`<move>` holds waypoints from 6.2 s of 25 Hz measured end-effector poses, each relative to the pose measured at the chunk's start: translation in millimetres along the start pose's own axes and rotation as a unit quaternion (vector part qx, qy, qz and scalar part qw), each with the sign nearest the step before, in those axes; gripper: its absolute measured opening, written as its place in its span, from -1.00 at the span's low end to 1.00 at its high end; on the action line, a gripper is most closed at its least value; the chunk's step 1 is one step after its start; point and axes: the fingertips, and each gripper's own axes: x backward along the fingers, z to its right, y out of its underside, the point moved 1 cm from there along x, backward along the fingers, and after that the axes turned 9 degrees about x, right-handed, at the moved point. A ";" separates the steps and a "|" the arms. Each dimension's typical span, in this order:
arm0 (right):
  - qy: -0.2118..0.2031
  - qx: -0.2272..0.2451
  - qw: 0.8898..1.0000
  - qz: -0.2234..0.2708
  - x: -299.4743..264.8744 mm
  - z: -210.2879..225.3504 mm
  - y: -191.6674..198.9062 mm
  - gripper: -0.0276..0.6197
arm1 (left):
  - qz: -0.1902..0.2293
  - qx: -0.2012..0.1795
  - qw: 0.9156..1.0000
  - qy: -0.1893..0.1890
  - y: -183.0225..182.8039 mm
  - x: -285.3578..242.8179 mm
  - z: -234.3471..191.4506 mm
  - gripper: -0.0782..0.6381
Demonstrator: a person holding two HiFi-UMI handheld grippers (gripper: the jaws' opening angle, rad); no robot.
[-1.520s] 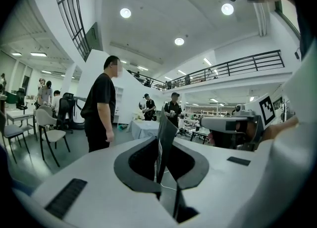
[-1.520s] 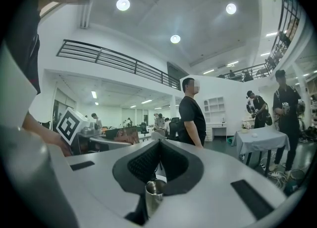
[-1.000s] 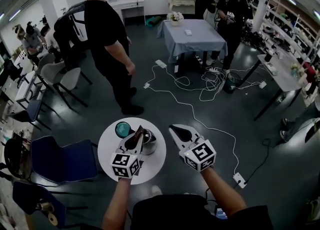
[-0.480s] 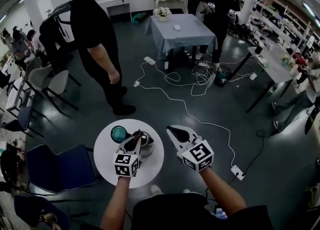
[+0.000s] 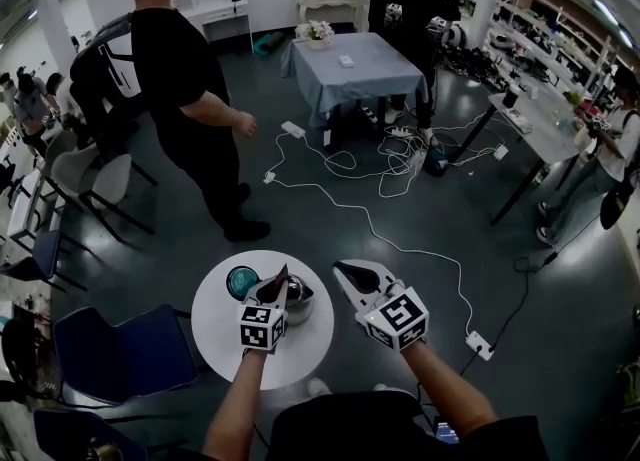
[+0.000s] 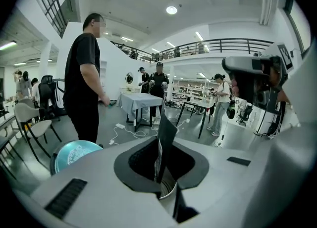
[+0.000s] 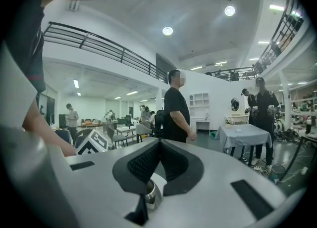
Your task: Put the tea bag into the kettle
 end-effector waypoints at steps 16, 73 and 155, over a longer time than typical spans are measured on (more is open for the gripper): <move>0.017 0.005 1.000 -0.009 8.3 9.3 4.2 -0.86 | -0.070 -0.006 0.997 0.005 36.0 -31.6 -8.8 -0.68; 0.001 -0.005 0.999 -0.039 13.9 7.7 34.6 -0.86 | -0.115 -0.095 0.989 0.001 38.5 -35.9 12.7 -0.49; -0.047 0.006 0.999 -0.027 48.8 11.3 33.3 -0.86 | -0.031 -0.085 0.996 -0.014 -9.6 7.2 73.6 -0.74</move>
